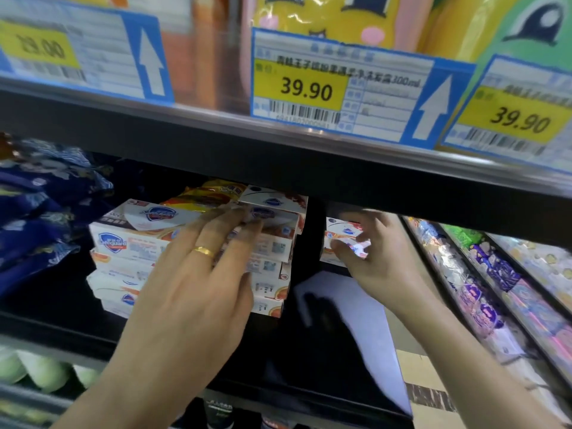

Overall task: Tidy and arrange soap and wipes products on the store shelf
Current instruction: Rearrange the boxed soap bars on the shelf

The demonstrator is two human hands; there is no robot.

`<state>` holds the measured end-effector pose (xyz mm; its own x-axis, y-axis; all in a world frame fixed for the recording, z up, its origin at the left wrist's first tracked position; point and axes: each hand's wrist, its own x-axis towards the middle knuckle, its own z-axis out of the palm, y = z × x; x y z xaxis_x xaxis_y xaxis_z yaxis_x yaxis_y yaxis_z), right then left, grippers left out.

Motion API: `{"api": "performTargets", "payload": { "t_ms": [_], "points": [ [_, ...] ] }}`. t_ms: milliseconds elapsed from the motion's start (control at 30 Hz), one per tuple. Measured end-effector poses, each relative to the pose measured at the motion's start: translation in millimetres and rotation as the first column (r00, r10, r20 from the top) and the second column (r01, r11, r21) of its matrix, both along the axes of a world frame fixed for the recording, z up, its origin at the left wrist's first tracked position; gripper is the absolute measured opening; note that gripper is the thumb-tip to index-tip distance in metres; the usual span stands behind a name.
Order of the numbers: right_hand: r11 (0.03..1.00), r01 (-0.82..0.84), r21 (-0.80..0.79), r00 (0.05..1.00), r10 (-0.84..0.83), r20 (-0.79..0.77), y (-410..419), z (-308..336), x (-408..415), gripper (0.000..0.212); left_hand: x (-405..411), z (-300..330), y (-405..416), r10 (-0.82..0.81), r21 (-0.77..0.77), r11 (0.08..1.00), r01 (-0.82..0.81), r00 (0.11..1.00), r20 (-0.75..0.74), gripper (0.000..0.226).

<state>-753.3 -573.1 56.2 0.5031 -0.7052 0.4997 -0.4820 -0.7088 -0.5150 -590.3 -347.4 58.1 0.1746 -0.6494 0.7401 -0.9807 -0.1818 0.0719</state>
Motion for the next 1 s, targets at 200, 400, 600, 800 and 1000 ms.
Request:
{"api": "performTargets", "payload": {
  "t_ms": [200, 400, 600, 800, 1000],
  "points": [
    [0.937, -0.289, -0.195, 0.956, 0.293, -0.008, 82, 35, 25, 0.054, 58, 21, 44, 0.076, -0.054, 0.996, -0.071, 0.993, 0.086, 0.053],
    [0.966, -0.221, -0.138, 0.975, 0.213, -0.069, 97, 25, 47, 0.053, 122, 16, 61, 0.062, 0.248, 0.969, -0.014, 0.980, -0.187, 0.076],
    [0.985, -0.132, -0.113, 0.989, 0.124, -0.076, 102, 20, 52, 0.045, 137, 18, 62, -0.054, 0.219, 0.964, 0.150, 0.920, -0.389, 0.068],
    [0.989, -0.111, -0.101, 0.991, 0.102, -0.083, 108, 23, 52, 0.044, 139, 23, 61, -0.105, 0.165, 0.967, 0.197, 0.888, -0.448, 0.055],
    [0.986, -0.133, -0.104, 0.991, 0.136, 0.018, 112, 23, 36, 0.044, 116, 27, 73, -0.134, 0.006, 0.989, 0.148, 0.909, -0.396, 0.059]
  ]
}}
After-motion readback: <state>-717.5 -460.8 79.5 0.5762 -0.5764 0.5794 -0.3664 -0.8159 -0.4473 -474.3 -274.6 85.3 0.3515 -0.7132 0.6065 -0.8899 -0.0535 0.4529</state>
